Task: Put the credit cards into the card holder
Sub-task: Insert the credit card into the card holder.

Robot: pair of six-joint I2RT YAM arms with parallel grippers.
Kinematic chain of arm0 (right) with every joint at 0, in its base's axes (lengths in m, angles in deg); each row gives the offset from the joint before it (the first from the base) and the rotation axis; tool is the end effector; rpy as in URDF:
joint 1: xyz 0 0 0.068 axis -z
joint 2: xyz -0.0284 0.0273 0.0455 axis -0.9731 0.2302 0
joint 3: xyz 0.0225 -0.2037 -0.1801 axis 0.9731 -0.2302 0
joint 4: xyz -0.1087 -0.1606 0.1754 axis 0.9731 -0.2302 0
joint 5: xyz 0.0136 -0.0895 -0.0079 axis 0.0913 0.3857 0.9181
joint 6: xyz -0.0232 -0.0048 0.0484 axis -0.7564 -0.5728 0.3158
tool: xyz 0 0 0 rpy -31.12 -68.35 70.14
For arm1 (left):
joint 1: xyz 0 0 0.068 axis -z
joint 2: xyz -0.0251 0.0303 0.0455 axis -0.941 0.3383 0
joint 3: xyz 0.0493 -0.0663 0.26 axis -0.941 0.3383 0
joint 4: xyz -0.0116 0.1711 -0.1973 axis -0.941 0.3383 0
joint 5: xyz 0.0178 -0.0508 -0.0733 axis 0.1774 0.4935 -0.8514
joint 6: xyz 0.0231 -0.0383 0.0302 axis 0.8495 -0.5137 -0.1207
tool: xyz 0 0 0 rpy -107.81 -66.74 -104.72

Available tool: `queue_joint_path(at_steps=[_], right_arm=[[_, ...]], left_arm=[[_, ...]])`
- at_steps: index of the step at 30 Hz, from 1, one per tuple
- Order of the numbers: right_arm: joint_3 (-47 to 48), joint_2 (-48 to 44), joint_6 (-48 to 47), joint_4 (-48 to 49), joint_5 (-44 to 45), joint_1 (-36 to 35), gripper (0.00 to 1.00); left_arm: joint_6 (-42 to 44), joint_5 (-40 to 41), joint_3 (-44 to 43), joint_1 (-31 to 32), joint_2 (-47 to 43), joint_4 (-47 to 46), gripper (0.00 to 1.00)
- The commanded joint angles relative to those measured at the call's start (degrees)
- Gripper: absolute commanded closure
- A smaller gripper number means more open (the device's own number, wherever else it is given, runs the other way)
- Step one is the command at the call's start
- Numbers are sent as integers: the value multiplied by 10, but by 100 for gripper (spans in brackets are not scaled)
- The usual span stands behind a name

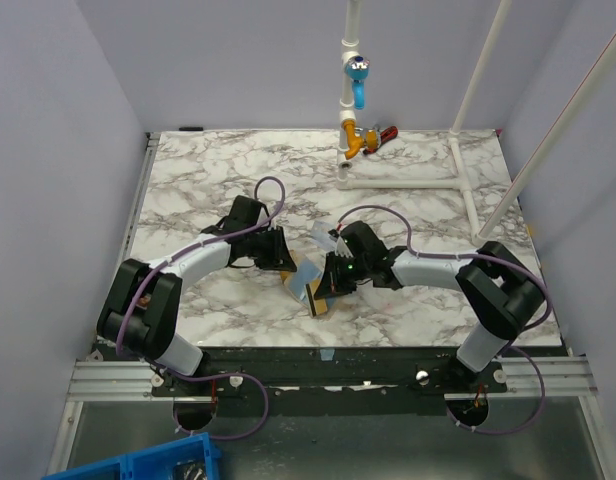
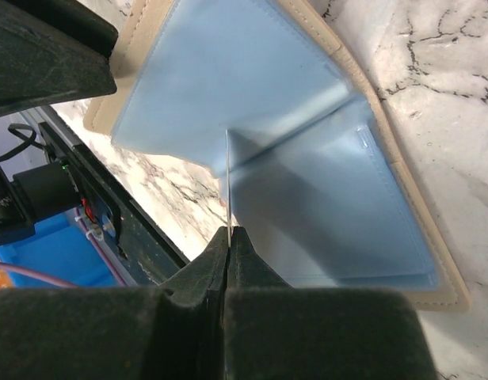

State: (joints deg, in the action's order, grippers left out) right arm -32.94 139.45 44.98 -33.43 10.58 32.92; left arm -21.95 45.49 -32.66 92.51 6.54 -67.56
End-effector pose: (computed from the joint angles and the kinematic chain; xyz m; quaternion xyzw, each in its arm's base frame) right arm 0.2213 0.2342 0.1460 -0.0947 0.9107 0.3889 0.1022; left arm 0.2636 -0.1281 0.1837 0.0145 0.9213 -0.3595 0.1474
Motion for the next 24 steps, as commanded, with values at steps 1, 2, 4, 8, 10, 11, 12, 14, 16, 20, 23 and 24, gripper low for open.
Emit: queue_joint_path(at_steps=[1,2,4,8,10,11,12,14,16,20,23,24], right_arm=[[-13,4,-6,12,-16,3,99],[-20,0,-6,10,-15,3,99],[-32,-9,-11,1,-14,4,99],[-53,-31,-25,-28,-9,10,99],[-57,-40,-32,-42,-6,14,99],[-58,-43,-36,-49,-6,17,99],[-57,-45,-42,-58,-2,18,99],[-58,-51,-53,-72,3,22,99],[-62,-57,-63,-83,7,28,99],[-68,-66,-82,-103,15,43,99],[-68,-67,-94,-115,30,51,99],[-66,-65,-98,-118,35,52,99]], left_arm=[[2,-19,14,2,-1,-21,87],[4,-12,16,4,0,-20,89],[13,6,16,10,0,-11,94],[33,63,8,34,-2,12,100],[40,78,8,47,-2,18,100],[43,82,8,56,-2,20,100],[46,84,9,63,-3,21,100],[49,82,9,75,-3,21,100],[54,78,12,82,-4,18,100],[62,60,35,83,-8,2,100],[67,57,44,83,-9,-4,100],[69,55,48,83,-8,-5,100]])
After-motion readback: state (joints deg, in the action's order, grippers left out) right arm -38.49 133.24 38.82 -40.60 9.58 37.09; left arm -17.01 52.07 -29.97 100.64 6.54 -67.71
